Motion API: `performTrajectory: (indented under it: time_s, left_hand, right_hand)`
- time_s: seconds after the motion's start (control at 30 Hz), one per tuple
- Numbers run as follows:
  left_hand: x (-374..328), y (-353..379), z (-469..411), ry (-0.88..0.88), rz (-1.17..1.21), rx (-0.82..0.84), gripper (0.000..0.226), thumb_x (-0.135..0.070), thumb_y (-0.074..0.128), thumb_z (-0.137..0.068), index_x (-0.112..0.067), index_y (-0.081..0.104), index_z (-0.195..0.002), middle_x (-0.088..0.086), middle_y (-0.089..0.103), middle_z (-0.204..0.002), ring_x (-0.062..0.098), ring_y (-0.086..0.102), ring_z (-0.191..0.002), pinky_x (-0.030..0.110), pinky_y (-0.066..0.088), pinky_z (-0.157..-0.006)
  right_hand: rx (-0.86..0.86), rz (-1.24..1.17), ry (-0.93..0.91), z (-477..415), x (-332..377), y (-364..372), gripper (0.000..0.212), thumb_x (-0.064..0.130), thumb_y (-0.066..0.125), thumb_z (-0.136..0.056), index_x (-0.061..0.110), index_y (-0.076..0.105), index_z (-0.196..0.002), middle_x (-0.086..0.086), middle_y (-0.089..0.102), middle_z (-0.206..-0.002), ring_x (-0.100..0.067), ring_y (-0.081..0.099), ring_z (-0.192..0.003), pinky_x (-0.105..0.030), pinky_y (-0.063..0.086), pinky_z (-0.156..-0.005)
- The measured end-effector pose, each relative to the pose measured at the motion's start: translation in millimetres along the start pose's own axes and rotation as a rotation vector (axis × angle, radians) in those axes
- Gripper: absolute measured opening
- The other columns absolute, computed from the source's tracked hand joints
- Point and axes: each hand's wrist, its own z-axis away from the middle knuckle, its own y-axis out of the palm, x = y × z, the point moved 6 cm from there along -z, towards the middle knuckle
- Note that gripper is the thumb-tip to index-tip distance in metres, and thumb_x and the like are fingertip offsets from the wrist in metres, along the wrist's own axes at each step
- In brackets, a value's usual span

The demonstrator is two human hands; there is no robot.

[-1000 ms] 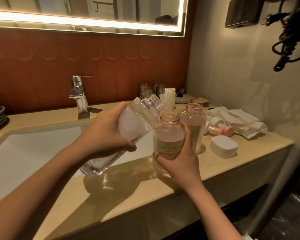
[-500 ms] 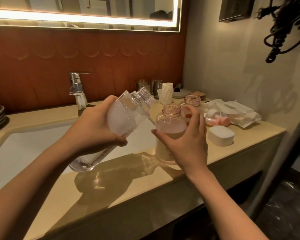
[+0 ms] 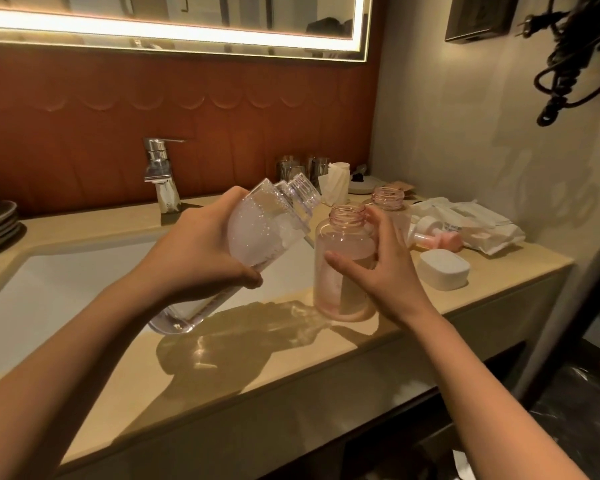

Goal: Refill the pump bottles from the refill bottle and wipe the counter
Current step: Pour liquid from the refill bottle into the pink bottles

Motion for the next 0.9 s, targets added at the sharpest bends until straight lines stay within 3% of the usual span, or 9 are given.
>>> performTrajectory:
  time_s: [0.2, 0.37, 0.53, 0.67, 0.73, 0.83, 0.9]
  left_hand:
    - [-1.9, 1.6, -0.6, -0.003, -0.037, 0.012, 0.078, -0.027, 0.087, -0.052, -0.041, 0.031, -0.104, -0.015, 0.048, -0.079, 0.008, 0.048, -0.071, 0.031, 0.042, -0.058]
    - [-1.3, 1.5, -0.4, -0.007, -0.066, 0.019, 0.086, -0.026, 0.087, -0.052, -0.035, 0.039, -0.123, -0.014, 0.049, -0.079, 0.011, 0.050, -0.072, 0.028, 0.040, -0.056]
    - [-3.9, 2.3, -1.2, 0.014, -0.121, 0.033, 0.092, -0.027, 0.086, -0.054, -0.034, 0.036, -0.131, -0.008, 0.050, -0.084, 0.018, 0.051, -0.076, 0.031, 0.043, -0.060]
    - [-8.2, -1.7, -5.9, 0.034, -0.171, 0.023, 0.085, -0.027, 0.085, -0.054, -0.031, 0.038, -0.125, -0.019, 0.044, -0.075, 0.019, 0.048, -0.076, 0.036, 0.047, -0.063]
    - [-10.2, -3.0, -8.1, 0.033, -0.189, 0.016, 0.082, -0.026, 0.085, -0.055, -0.030, 0.038, -0.123, -0.019, 0.043, -0.075, 0.021, 0.047, -0.077, 0.039, 0.049, -0.065]
    - [-13.8, -1.8, -11.9, 0.050, -0.215, 0.019, 0.081, -0.024, 0.083, -0.057, -0.031, 0.037, -0.123, -0.017, 0.044, -0.075, 0.017, 0.048, -0.074, 0.038, 0.049, -0.062]
    - [-15.4, 0.3, -15.2, 0.061, -0.235, 0.027, 0.081, -0.023, 0.083, -0.059, -0.031, 0.037, -0.125, -0.016, 0.044, -0.076, 0.014, 0.048, -0.071, 0.033, 0.047, -0.058]
  right_hand:
    - [-0.136, -0.028, -0.003, 4.0, -0.3, 3.2, 0.098, 0.064, 0.070, -0.052, 0.025, 0.033, -0.133, 0.003, 0.042, -0.133, -0.009, 0.042, -0.117, -0.021, 0.040, -0.089]
    - [-0.076, -0.172, 0.016, 3.1, -14.0, 3.3, 0.088, 0.058, 0.077, -0.055, 0.030, 0.038, -0.128, 0.007, 0.048, -0.127, -0.010, 0.048, -0.116, -0.030, 0.046, -0.096]
    - [-0.021, -0.245, 0.001, 5.7, -17.9, 9.1, 0.086, 0.063, 0.063, -0.058, 0.038, 0.030, -0.133, 0.036, 0.038, -0.121, 0.025, 0.038, -0.108, 0.002, 0.033, -0.086]
    - [-0.073, -0.206, -0.011, 10.2, -20.2, 17.8, 0.102, 0.058, 0.076, -0.055, 0.035, 0.023, -0.139, 0.028, 0.035, -0.131, 0.010, 0.034, -0.120, 0.007, 0.025, -0.087]
    - [-0.086, -0.156, -0.015, 10.3, -21.4, 18.5, 0.110, 0.052, 0.084, -0.054, 0.033, 0.020, -0.142, 0.021, 0.033, -0.137, 0.005, 0.030, -0.124, 0.003, 0.025, -0.088]
    - [-0.079, -0.055, -0.019, 11.7, -23.2, 19.0, 0.112, 0.040, 0.086, -0.056, 0.032, 0.016, -0.143, 0.008, 0.031, -0.147, -0.008, 0.031, -0.130, -0.019, 0.030, -0.095]
    - [-0.084, -0.023, -0.034, 13.7, -22.3, 18.9, 0.113, 0.036, 0.086, -0.058, 0.030, 0.014, -0.145, 0.007, 0.028, -0.149, -0.011, 0.031, -0.132, -0.024, 0.031, -0.095]
